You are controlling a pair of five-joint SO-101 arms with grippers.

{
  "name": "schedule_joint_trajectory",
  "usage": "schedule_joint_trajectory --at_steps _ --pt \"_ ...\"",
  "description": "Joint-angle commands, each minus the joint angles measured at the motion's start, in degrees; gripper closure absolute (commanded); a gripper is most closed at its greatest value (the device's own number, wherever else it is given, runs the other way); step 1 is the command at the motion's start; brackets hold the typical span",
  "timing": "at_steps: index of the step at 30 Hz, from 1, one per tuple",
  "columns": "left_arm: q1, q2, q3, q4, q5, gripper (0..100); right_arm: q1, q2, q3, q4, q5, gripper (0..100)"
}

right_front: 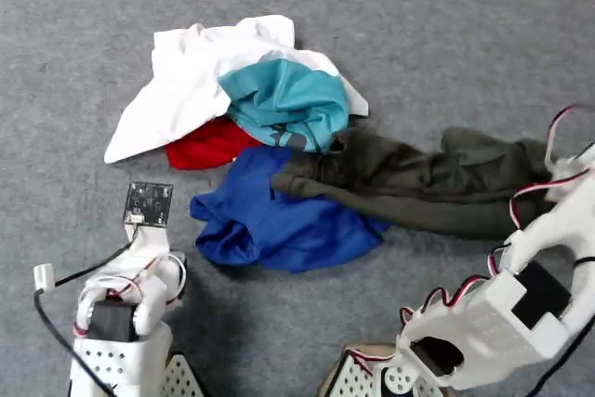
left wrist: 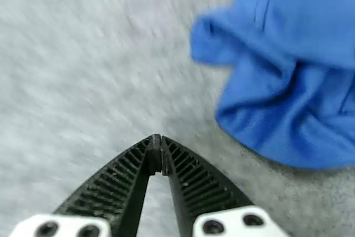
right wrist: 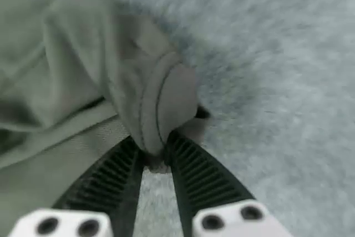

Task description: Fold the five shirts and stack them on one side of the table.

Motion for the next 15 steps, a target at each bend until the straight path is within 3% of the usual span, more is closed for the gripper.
schedule_joint_trajectory --at_steps 1,7,11,15 --pt "0.1 0.1 -10.0 -4.9 -5.6 97 0.7 -1.5 9.7 -9.0 3.1 99.6" --pt "4.0 0.9 -13.7 -9.7 7.6 79 0.7 -1.6 17.8 -16.6 2.9 99.6" --pt "7.4 7.8 -13.2 -10.2 8.4 79 0.7 -1.7 18.4 -17.2 2.6 99.6" --pt "9.4 20.3 -16.6 -16.6 12.8 79 0.7 -1.6 18.5 -17.2 2.6 99.6"
